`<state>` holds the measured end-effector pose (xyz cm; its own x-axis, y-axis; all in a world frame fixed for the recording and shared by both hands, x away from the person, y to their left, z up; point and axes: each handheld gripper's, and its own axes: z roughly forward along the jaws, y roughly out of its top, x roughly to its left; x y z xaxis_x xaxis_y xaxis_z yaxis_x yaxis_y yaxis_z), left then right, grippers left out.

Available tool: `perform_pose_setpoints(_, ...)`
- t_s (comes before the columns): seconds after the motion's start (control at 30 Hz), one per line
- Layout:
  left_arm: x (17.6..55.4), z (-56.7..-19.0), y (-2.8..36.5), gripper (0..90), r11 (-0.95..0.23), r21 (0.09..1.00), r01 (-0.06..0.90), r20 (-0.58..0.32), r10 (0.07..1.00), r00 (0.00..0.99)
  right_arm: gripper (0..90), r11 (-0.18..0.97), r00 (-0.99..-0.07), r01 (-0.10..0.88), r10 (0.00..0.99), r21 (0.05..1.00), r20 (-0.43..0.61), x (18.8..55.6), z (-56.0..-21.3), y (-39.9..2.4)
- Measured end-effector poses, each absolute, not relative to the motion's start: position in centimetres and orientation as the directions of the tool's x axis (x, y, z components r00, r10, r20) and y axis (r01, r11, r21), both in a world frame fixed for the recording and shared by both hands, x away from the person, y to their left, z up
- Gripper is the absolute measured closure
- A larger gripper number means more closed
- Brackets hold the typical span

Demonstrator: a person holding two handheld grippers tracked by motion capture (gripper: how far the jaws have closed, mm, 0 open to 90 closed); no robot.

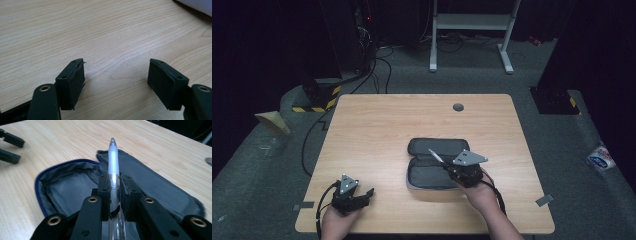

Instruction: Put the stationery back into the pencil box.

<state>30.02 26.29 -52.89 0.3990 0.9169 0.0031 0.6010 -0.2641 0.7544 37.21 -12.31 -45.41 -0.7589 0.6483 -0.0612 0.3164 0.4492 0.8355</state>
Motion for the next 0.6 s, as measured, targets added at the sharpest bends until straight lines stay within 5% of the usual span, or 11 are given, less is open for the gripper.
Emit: perform_pose_setpoints(0.6,29.9,-52.9,26.2,29.8,-0.264,0.753,0.603,0.008,0.92,0.393,78.3,0.496,-0.796,0.313,0.602,0.81,-0.061,37.5,-46.2,-11.8)
